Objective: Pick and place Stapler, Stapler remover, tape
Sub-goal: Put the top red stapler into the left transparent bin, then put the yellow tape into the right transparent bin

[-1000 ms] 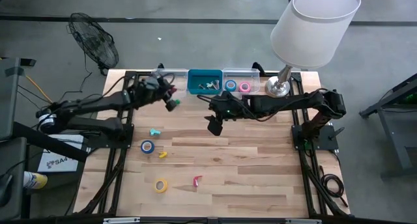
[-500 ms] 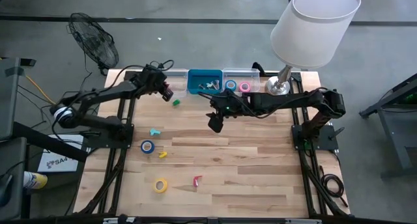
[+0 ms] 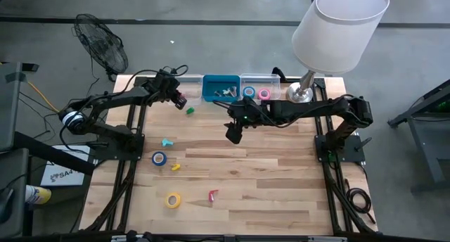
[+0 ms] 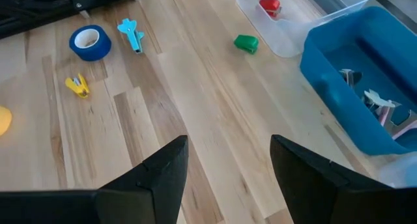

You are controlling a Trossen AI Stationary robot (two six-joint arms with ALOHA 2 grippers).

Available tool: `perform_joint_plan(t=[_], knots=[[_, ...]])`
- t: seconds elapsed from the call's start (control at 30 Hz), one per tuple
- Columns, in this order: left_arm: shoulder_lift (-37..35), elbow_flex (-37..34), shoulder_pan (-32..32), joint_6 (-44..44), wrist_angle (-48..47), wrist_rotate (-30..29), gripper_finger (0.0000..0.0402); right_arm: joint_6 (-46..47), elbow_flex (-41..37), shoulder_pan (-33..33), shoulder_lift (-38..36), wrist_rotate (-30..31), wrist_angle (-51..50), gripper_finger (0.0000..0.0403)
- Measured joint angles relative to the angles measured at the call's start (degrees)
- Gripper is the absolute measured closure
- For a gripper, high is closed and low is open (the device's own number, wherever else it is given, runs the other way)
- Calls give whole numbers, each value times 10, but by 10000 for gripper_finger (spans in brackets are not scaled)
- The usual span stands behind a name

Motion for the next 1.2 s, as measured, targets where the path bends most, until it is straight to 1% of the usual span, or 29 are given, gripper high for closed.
perform_joint_plan(t=[0.27,0.37,0.53,0.67,0.8,0.9,1.07,1.2], knots=[[0,0,0,1,0,-4,247,13,0,0,0,0,0,194],[-1,0,0,1,0,9,227,15,0,0,0,0,0,194],[-3,0,0,8,0,41,216,26,0,0,0,7,0,194],[-24,0,0,48,-2,100,216,32,0,0,0,8,-2,194],[-70,0,0,98,-13,164,216,43,0,0,0,8,-5,194],[-117,0,0,129,-39,210,215,44,0,1,0,8,-7,194],[-203,0,0,163,-130,265,215,52,0,1,0,9,-7,194],[-272,0,0,167,-227,278,215,54,0,1,0,9,-7,194]])
